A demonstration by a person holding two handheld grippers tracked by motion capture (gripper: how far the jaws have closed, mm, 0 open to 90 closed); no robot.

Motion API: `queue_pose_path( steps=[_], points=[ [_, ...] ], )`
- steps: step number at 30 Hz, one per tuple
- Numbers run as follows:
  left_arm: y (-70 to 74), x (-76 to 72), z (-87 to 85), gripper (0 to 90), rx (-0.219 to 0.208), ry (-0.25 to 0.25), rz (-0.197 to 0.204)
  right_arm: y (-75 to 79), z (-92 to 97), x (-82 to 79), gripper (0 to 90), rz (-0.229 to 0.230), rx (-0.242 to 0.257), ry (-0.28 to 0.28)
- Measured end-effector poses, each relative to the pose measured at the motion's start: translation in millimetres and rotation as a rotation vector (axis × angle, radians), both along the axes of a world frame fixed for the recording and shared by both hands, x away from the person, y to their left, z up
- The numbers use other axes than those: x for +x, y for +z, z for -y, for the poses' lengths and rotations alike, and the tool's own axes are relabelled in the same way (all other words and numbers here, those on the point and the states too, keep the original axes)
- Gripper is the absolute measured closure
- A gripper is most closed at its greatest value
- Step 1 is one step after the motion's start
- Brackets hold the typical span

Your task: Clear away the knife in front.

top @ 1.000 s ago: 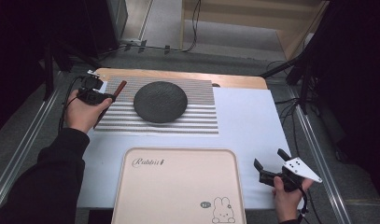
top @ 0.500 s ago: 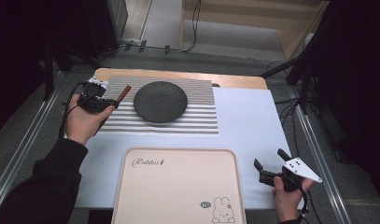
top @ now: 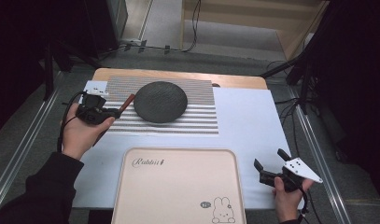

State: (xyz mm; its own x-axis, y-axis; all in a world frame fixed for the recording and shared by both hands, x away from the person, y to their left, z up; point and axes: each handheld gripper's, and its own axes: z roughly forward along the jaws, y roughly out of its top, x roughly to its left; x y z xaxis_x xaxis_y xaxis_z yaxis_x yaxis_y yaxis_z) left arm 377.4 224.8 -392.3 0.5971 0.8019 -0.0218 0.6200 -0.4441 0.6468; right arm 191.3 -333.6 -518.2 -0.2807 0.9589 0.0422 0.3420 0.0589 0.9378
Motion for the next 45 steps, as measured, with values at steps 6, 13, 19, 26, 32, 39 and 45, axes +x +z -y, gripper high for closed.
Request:
queue_pose_path(
  steps=[6, 13, 19, 26, 32, 39, 45],
  points=[
    [3.1, -14.6, 0.8, 77.3, -0.014, -0.013, 0.008, 0.1, 0.6, -0.5, 0.0, 0.001, 0.006, 0.0],
    [5.6, -38.8, 0.7, 77.3, -0.013, -0.022, 0.027, 0.2, 0.6, -0.7, 0.0, 0.001, 0.007, -0.001],
    [2.3, -62.2, -0.3, 77.3, -0.007, -0.031, 0.029, 0.1, 0.4, -0.6, 0.0, 0.001, 0.007, -0.003],
    [-2.6, -79.3, 0.9, 77.3, -0.032, -0.039, 0.017, 0.1, 0.7, -0.6, 0.0, 0.001, 0.01, -0.006],
    [-7.7, -95.4, 6.8, 77.3, -0.024, -0.055, 0.02, 0.1, 0.8, -0.6, 0.0, 0.002, 0.008, -0.006],
    [-13.7, -113.2, 14.3, 77.3, -0.018, -0.072, 0.022, 0.1, 0.9, -0.8, 0.0, 0.003, 0.01, -0.003],
    [-17.1, -128.8, 16.6, 77.3, -0.047, -0.075, 0.025, 0.1, 0.9, -0.9, 0.0, 0.003, 0.009, -0.003]
  ],
)
